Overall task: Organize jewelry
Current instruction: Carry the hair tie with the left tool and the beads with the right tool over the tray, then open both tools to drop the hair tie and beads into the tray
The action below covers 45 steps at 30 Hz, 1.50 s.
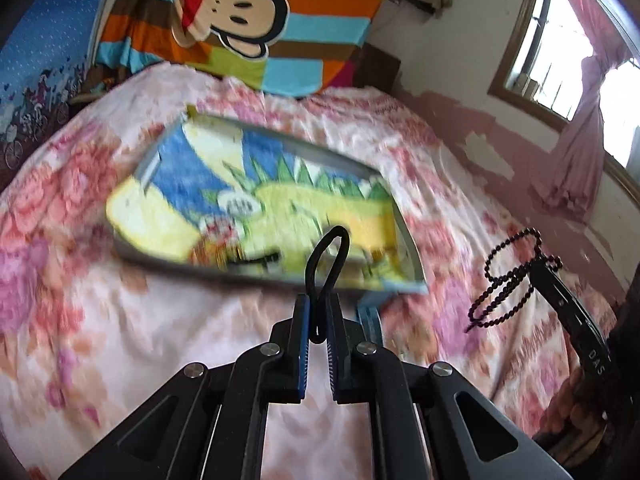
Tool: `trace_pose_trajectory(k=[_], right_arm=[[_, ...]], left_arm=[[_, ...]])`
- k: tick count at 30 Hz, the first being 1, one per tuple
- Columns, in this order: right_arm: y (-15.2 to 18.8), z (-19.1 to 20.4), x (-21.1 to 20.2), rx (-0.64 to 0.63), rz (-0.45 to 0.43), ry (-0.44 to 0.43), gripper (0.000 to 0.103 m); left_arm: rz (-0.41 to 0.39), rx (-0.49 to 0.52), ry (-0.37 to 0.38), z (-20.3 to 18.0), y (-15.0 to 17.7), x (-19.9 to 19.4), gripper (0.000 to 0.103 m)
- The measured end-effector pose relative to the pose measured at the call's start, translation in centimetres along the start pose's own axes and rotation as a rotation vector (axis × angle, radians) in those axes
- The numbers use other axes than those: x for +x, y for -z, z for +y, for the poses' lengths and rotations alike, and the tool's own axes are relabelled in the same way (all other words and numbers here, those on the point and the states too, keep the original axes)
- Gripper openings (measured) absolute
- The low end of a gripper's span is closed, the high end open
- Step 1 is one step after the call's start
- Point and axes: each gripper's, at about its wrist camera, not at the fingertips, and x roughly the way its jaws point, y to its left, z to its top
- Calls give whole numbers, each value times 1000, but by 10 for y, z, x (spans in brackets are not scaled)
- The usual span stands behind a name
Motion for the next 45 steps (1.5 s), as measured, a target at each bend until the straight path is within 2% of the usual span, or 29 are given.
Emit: trace_pose_trajectory(k=[4,9,14,18,24,31,33,35,37,42,44,45], right_arm=[[-13,7,25,39,-47,6,10],[-23,16,76,53,-40,8,9],[-14,13,117,99,45,-15,10],[3,13,134,80,126,-2,10],[19,7,151,68,218,2,10],[28,4,160,49,283,33,11],[29,3,160,48,296,40,16],[30,1,159,50,299,43,29],[30,0,157,50,298,43,37],[25,0,149,32,276,55,40],[23,0,141,28,254,67,49],[21,0,138,28,240,70,50]], left_arm=[[-47,-20,-33,11,-25,11,8],[-24,-37,-65,27,-43,38,8],[20,-82,-80,45,-48,69,8],[39,-105,-83,53,-49,87,8],[84,-95,-83,53,-43,109,8],[126,-22,-113,39,-37,121,12],[128,-25,-107,38,-37,119,16],[131,-26,-110,38,-37,119,18],[139,-27,-119,38,-36,119,18],[140,-38,-120,36,-34,111,21],[130,-35,-121,33,-33,103,22],[127,-32,-120,32,-33,100,23]])
